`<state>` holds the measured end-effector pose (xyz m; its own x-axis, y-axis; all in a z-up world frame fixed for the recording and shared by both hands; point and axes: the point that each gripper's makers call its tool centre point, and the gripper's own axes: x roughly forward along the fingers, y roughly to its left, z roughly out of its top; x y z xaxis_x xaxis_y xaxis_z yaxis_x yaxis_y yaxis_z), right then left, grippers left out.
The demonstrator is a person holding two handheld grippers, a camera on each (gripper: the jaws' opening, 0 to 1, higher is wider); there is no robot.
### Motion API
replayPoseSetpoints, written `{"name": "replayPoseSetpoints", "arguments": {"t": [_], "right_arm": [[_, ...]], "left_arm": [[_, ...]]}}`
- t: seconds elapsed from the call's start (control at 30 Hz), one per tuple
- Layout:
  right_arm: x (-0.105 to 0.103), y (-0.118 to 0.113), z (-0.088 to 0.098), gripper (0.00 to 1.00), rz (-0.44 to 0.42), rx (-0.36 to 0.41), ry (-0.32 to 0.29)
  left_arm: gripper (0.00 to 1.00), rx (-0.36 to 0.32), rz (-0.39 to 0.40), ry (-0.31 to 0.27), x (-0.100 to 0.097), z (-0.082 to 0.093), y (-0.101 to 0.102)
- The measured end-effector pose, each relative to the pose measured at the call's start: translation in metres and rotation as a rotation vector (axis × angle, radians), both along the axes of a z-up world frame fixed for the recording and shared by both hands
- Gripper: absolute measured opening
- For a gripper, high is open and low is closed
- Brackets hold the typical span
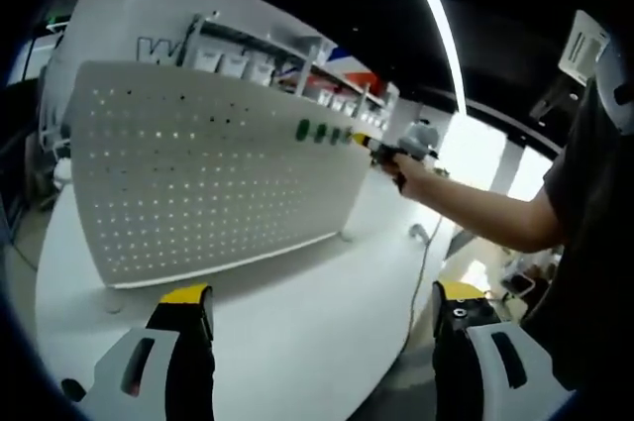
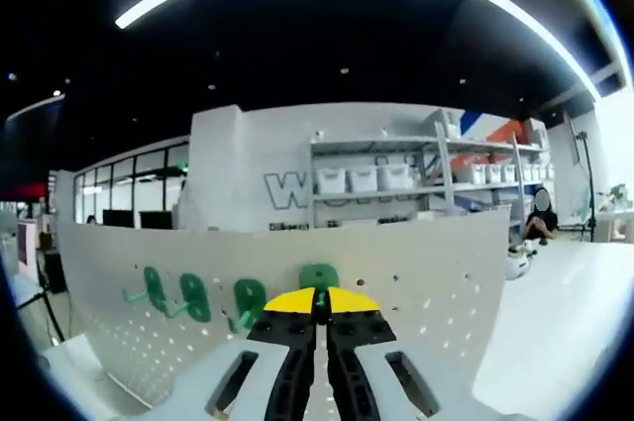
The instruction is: Insert the hook assembly into the mounting plate slot until the hook locks in place.
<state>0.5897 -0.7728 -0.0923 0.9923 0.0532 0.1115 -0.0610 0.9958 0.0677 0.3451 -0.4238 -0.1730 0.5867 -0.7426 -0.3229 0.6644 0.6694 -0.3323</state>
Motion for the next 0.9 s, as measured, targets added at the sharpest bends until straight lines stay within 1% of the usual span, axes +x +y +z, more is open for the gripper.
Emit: {"name": "replayPoseSetpoints", "arguments": {"t": [0.03, 0.07, 0.13, 0.23, 0.3, 0.43, 0.47, 0.5, 0.67, 0.7, 0.77, 0.8, 0.83, 0.9], "right_arm": [[0.001, -0.002, -0.002, 0.0, -0.003, -0.006, 0.001], [0.002, -0.004, -0.001, 0.0, 0.0, -0.022, -0.013], [0.003, -0.004, -0.002, 0.0, 0.005, -0.028, -0.023], [0.005, -0.007, -0.005, 0.0, 0.01, -0.022, -0.047], [0.008, -0.006, -0.01, 0.0, 0.027, -0.005, -0.046], [0.011, -0.008, -0.01, 0.0, 0.024, -0.005, -0.056], [0.012, -0.007, -0.013, 0.0, 0.026, -0.007, -0.045], [0.012, -0.008, -0.012, 0.0, 0.021, -0.017, -0.057], [0.01, -0.005, -0.011, 0.0, 0.025, -0.04, -0.063], [0.011, -0.006, -0.011, 0.0, 0.028, -0.033, -0.064], [0.012, -0.007, -0.01, 0.0, 0.038, -0.023, -0.062], [0.012, -0.006, -0.011, 0.0, 0.038, -0.032, -0.057], [0.012, -0.005, -0.011, 0.0, 0.037, -0.06, -0.047], [0.013, -0.006, -0.011, 0.0, 0.04, -0.054, -0.024]], "left_arm": [[0.93, 0.002, 0.0, 0.001, 0.0, -0.001, 0.0], [0.93, 0.005, 0.001, 0.003, 0.0, -0.001, 0.0], [0.93, 0.011, 0.003, 0.01, -0.001, -0.004, 0.001], [0.93, 0.015, 0.008, 0.024, 0.0, -0.008, 0.002], [0.93, 0.017, 0.012, 0.03, 0.001, -0.01, 0.002], [0.93, 0.018, 0.018, 0.033, 0.004, -0.01, 0.001], [0.93, 0.016, 0.019, 0.034, 0.005, -0.01, 0.0], [0.93, 0.015, 0.019, 0.034, 0.006, -0.01, -0.001], [0.93, 0.019, 0.011, 0.037, 0.007, -0.011, -0.005], [0.93, 0.017, 0.011, 0.04, 0.007, -0.012, -0.005], [0.93, 0.012, 0.013, 0.041, 0.007, -0.012, -0.006], [0.93, 0.009, 0.013, 0.043, 0.007, -0.013, -0.006], [0.93, 0.006, 0.012, 0.045, 0.007, -0.013, -0.007], [0.93, -0.021, 0.009, 0.049, 0.006, -0.011, -0.01]]}}
